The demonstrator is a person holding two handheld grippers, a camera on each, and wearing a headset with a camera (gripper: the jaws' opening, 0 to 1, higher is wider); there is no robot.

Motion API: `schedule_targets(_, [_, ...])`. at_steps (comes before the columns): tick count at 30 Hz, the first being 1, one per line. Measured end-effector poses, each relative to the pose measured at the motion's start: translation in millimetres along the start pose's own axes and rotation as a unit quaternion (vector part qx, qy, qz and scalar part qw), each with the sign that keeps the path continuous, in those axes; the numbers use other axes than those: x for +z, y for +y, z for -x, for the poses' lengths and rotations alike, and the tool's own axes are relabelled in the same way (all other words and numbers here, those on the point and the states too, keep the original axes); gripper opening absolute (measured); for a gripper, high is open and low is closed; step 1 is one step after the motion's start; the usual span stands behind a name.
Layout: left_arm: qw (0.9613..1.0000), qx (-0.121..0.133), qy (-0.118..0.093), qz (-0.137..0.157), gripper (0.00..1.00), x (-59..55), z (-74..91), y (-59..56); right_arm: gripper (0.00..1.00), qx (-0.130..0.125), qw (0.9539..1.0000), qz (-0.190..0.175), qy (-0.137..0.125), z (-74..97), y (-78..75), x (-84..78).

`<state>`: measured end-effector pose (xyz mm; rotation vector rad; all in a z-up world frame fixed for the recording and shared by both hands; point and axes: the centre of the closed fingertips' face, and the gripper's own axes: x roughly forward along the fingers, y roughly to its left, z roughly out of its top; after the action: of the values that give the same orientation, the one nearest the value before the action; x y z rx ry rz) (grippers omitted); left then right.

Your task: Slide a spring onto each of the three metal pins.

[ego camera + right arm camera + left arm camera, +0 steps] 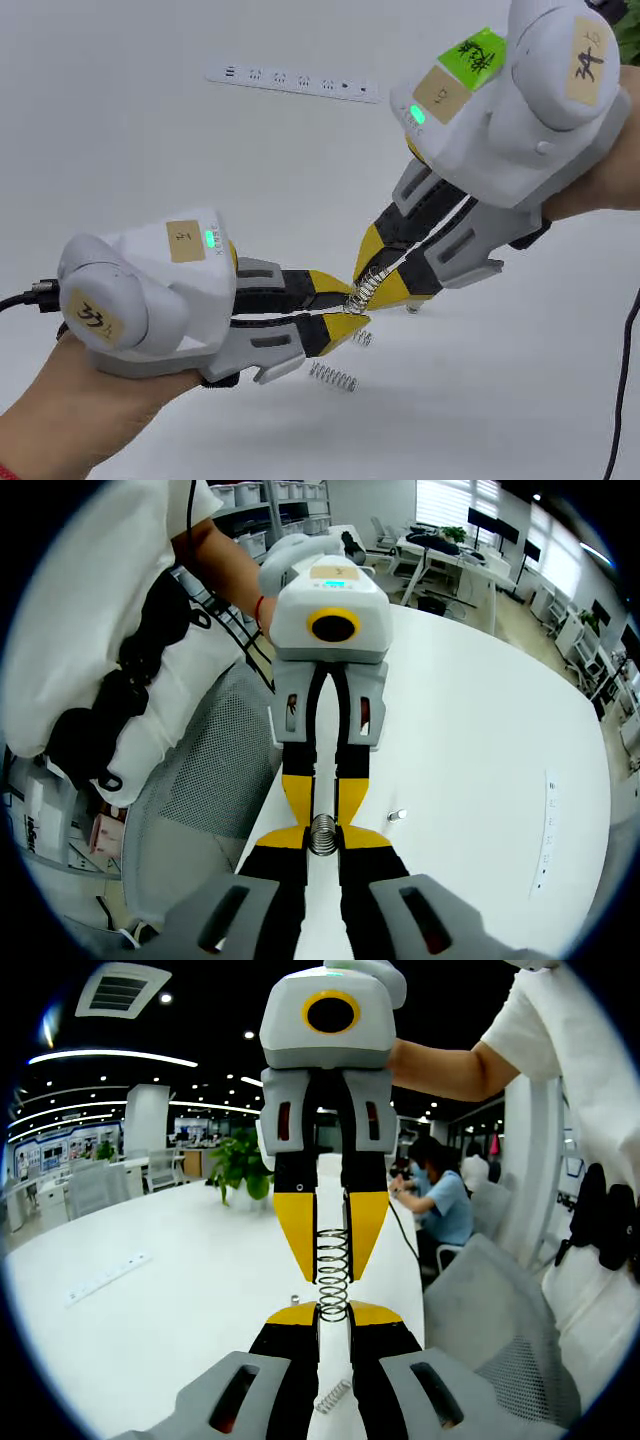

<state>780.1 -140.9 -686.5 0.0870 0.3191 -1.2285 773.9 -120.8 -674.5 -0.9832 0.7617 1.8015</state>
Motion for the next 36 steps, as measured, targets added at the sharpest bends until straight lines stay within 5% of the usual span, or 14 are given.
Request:
schedule_targets(19, [1.0000,0.001,0.005,-0.007,0.13,-4.2,1.7,-1.1,0.12,-0.003,1.0000,0.000,0.002,-3.6,-0.8,2.5])
schedule_targets(36, [0.9996,0.027,0.013,0.001,0.24,-13.4,19.0,9.9,0.12,-0.015,0.9999,-0.005,-0.006,-0.8,-8.3,8.0])
